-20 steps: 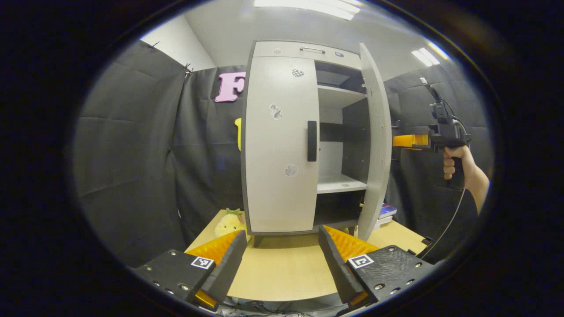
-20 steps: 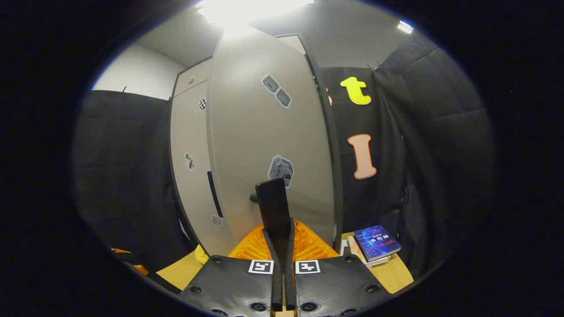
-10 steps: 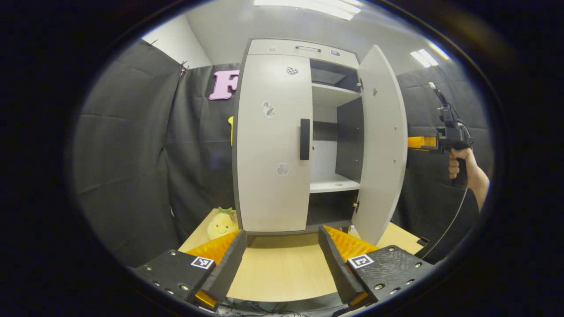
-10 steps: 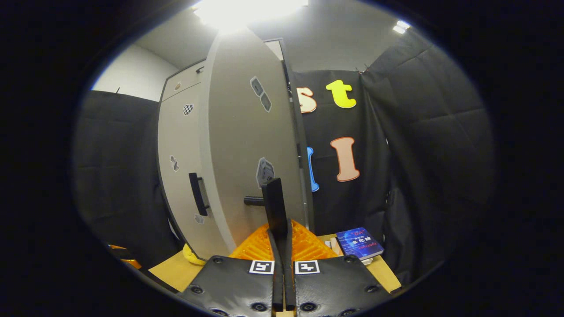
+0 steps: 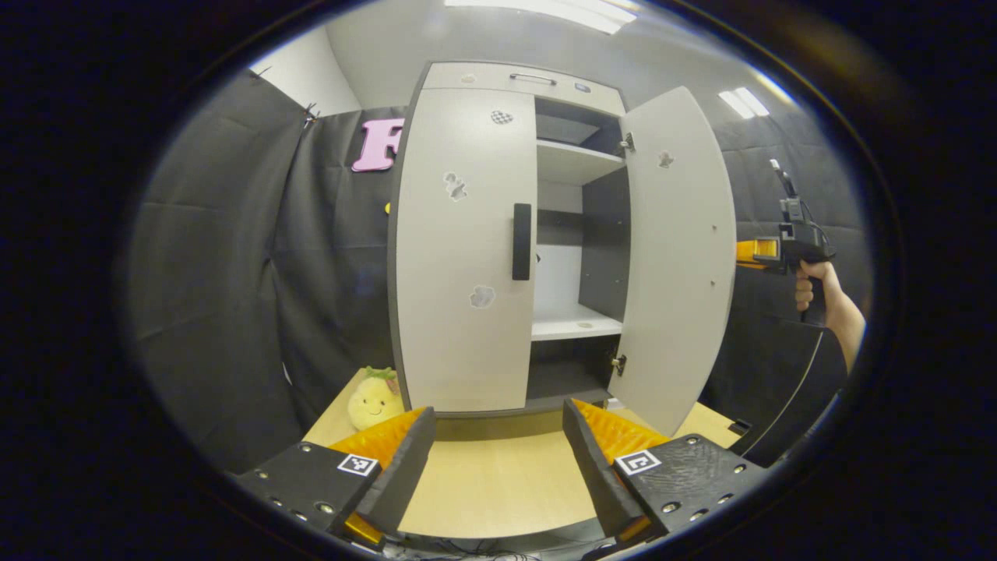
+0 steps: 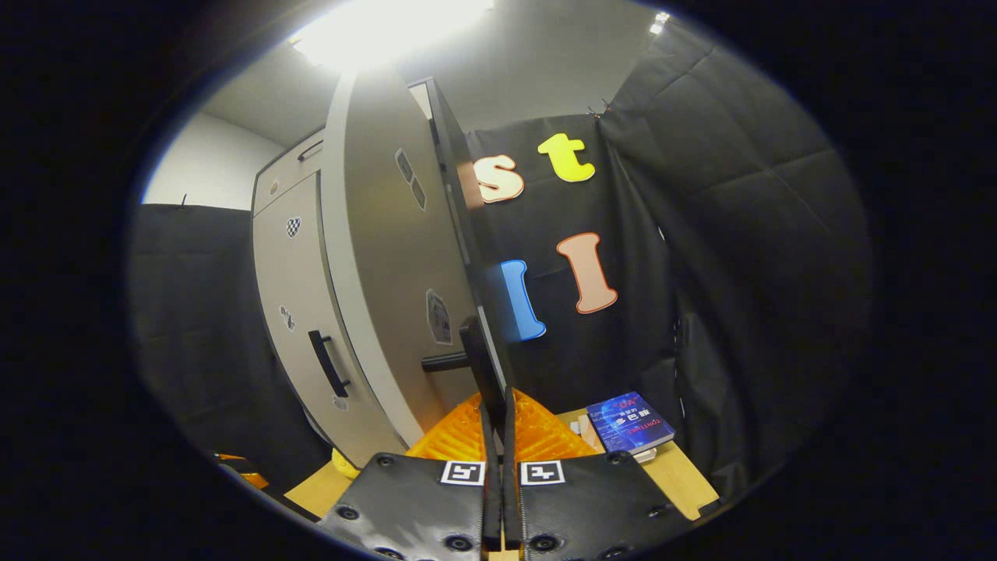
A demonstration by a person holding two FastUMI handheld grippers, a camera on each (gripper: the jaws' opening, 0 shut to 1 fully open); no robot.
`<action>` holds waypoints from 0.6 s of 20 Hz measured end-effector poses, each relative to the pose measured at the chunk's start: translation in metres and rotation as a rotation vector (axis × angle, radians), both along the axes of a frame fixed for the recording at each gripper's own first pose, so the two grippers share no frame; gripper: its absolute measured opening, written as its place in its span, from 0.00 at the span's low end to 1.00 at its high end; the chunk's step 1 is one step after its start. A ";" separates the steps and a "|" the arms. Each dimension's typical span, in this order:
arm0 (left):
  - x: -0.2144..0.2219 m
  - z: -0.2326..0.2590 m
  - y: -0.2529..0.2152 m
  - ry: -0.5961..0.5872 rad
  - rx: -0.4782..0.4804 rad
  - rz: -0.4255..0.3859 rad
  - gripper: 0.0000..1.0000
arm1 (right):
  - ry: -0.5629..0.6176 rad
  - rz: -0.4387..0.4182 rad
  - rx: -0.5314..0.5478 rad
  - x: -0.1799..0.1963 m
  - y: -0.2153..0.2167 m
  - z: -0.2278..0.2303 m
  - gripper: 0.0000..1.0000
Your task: Open the right door of the double-door shoe cabinet with the right hand, and open the left door with the left hand.
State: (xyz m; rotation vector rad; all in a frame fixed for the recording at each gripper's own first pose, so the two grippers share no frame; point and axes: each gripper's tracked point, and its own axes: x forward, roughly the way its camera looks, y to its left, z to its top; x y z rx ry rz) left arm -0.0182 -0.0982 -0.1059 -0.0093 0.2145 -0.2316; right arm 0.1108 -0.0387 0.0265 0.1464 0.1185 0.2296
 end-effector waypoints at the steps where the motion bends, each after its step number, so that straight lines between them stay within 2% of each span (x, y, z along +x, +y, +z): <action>1: 0.000 0.001 0.000 -0.002 -0.003 -0.006 0.93 | -0.003 -0.008 -0.021 -0.001 0.000 0.000 0.02; 4: 0.010 0.001 0.001 -0.005 -0.006 -0.019 0.94 | -0.005 -0.034 -0.051 -0.001 0.000 0.000 0.02; 8: 0.015 -0.004 0.008 0.008 -0.028 -0.023 0.94 | 0.020 -0.056 -0.027 -0.005 -0.001 -0.003 0.03; 12: 0.023 -0.009 0.024 0.021 -0.046 -0.014 0.94 | 0.058 -0.082 -0.047 -0.026 -0.003 -0.008 0.02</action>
